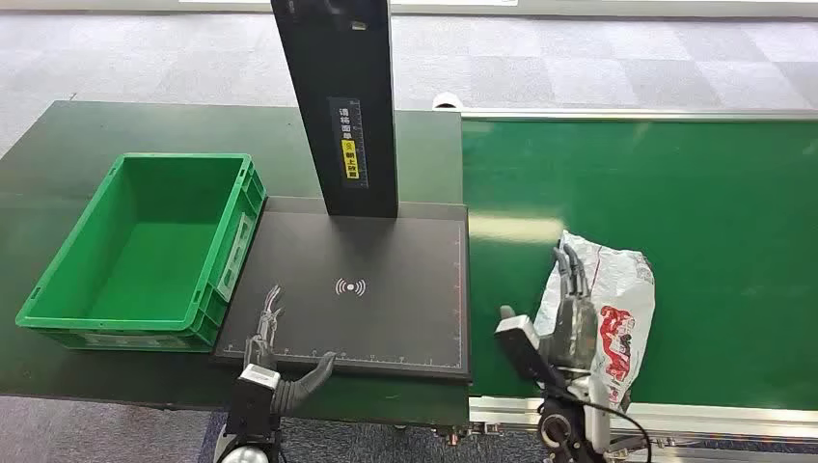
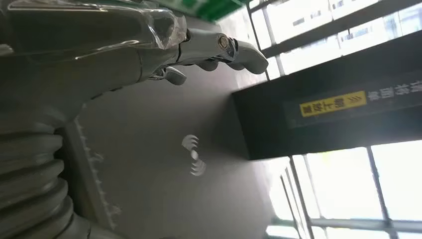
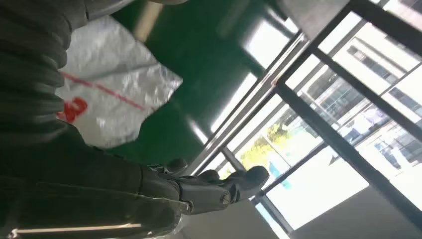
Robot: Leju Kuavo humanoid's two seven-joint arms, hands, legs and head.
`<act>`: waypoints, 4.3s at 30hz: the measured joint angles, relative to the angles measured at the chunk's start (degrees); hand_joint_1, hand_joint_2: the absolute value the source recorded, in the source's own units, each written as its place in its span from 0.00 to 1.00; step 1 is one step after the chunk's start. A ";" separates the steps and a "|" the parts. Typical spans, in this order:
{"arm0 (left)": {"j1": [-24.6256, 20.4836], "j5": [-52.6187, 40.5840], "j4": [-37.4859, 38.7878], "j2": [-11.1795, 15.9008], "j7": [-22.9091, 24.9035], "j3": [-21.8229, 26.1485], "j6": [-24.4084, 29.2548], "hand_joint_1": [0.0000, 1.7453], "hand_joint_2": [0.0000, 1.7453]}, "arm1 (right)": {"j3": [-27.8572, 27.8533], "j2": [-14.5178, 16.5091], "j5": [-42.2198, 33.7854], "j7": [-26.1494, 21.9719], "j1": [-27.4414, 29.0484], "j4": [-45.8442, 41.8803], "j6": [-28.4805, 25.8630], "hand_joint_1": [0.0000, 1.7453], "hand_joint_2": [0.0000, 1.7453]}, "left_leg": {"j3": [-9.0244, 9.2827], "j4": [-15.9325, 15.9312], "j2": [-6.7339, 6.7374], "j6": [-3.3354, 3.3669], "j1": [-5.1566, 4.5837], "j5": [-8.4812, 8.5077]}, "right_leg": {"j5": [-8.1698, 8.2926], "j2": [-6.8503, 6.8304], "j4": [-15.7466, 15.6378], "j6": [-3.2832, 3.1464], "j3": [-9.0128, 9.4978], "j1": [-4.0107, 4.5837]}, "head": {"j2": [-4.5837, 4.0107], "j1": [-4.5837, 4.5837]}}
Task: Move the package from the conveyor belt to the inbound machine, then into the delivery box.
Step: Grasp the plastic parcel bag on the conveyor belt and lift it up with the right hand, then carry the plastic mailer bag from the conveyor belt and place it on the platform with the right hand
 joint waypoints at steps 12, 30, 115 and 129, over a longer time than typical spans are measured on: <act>-2.22 5.33 -0.32 -0.75 0.72 1.56 -4.96 0.00 1.00 | -10.40 -12.34 6.75 10.82 -21.85 20.45 23.38 0.00 1.00 | -0.07 0.04 -0.08 0.14 -0.17 0.09 | 0.15 -0.01 0.01 0.16 -0.01 -0.13 | 0.00 -0.03; -1.54 6.21 -1.21 -0.75 0.90 2.08 -4.51 0.00 1.00 | -10.25 -12.96 1.36 8.82 -29.17 38.77 44.20 0.00 1.00 | -0.20 0.02 -0.09 0.14 -0.17 0.08 | 0.12 0.00 0.02 0.16 -0.14 -0.11 | 0.00 -0.04; -3.11 -3.13 -7.89 -2.43 -0.46 9.90 4.61 0.00 1.00 | -2.47 -6.56 -15.71 8.07 -17.31 -10.64 31.47 1.00 1.00 | 0.28 -0.02 -0.02 0.00 -0.03 -0.05 | -0.12 0.00 0.08 0.00 0.30 -0.01 | 0.00 -0.04; -5.35 -3.39 -9.29 -0.32 0.41 12.09 8.62 0.00 1.00 | 6.64 5.18 -18.93 5.76 -25.32 11.22 38.43 1.00 1.00 | 0.07 -0.04 0.28 -0.04 0.11 -0.05 | -0.06 0.26 0.10 -0.11 0.01 0.18 | 0.00 0.00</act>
